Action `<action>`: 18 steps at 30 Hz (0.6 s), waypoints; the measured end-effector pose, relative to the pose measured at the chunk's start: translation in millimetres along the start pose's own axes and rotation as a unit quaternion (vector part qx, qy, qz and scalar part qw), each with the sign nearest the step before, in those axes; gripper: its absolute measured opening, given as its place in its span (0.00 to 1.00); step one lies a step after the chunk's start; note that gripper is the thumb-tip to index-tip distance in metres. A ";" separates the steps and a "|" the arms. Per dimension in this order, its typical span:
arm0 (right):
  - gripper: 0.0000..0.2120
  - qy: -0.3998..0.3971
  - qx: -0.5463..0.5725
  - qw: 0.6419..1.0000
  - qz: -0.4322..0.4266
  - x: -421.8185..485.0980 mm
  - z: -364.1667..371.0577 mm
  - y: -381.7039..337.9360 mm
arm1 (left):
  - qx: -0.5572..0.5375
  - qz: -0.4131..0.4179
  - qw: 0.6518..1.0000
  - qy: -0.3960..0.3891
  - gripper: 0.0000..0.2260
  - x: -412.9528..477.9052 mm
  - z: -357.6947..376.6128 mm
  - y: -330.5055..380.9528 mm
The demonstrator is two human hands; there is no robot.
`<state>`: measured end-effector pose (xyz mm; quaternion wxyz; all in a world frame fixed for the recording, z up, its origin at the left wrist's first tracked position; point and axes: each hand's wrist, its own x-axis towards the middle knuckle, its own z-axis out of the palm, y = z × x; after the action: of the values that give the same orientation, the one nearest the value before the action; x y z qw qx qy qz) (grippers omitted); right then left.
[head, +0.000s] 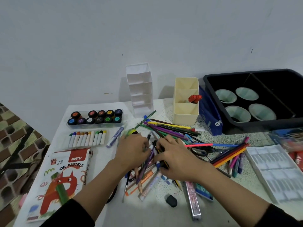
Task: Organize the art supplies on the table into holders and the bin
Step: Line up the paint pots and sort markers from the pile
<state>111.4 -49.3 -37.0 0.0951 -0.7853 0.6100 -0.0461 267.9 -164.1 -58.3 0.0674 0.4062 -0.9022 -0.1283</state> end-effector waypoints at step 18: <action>0.06 0.182 0.335 0.915 0.130 31.9 7.3 18.2 | -0.065 0.035 0.995 -0.070 0.16 -17.8 -31.5 -69.6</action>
<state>103.5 -83.7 -49.2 0.2449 -0.5990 0.6625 -0.3772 336.5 -200.7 -48.3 0.0343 0.3593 -0.9080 -0.2125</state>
